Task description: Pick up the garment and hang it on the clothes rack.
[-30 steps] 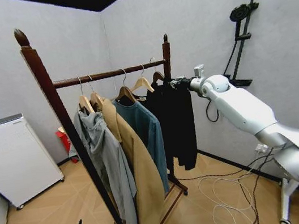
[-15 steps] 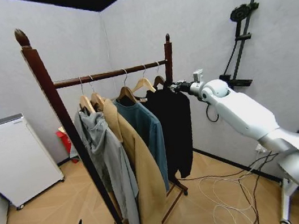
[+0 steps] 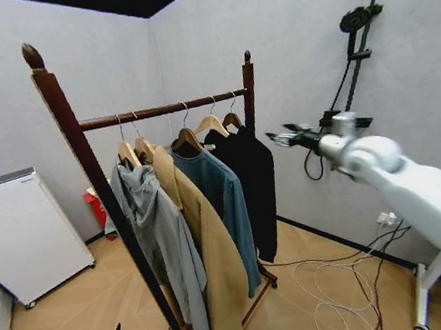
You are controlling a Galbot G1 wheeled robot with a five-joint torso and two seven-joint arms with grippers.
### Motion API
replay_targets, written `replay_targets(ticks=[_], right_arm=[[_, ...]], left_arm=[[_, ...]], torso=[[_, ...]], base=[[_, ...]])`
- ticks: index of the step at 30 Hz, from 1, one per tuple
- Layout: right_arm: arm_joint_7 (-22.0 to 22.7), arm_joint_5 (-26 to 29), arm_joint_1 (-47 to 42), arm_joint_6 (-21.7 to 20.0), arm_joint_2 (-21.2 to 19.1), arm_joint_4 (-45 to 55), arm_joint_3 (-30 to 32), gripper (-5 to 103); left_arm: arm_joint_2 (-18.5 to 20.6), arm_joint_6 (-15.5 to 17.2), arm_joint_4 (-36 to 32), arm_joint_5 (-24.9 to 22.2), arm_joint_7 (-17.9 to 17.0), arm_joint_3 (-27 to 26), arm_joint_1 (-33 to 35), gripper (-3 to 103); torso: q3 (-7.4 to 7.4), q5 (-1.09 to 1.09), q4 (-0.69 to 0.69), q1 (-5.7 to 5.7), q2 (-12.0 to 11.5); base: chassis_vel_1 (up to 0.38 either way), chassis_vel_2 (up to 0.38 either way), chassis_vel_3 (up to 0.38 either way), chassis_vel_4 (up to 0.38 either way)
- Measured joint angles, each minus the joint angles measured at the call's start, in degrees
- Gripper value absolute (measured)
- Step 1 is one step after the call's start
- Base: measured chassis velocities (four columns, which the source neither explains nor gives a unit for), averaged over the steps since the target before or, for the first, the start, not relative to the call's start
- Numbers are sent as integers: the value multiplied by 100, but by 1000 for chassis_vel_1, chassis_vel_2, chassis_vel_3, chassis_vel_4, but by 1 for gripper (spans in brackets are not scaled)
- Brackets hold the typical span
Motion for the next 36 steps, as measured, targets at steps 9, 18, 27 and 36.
replay_targets(ticks=[9, 18, 27, 36], right_arm=[[701, -946, -4614, -891, 1751, 2060, 3976, 100], [-136, -3255, -6019, 38, 4025, 2332, 4075, 100], [-197, -3899, -6208, 533, 4839, 2211, 3819, 100], [-201, -4209, -6247, 762, 4986, 2133, 3646, 100]], left_arm=[[0, 0, 0, 0, -2, 0, 0, 100], [0, 0, 0, 0, -1, 0, 0, 100], [1, 0, 0, 0, -1, 0, -1, 100], [0, 0, 0, 0, -1, 0, 0, 100]], torso=[[0, 2, 0, 0, 0], [1, -3, 1, -1, 0], [1, -4, 1, 1, 0], [1, -3, 2, 1, 0]], base=[[0, 0, 0, 0], [0, 0, 0, 0], [0, 0, 0, 0], [0, 0, 0, 0]])
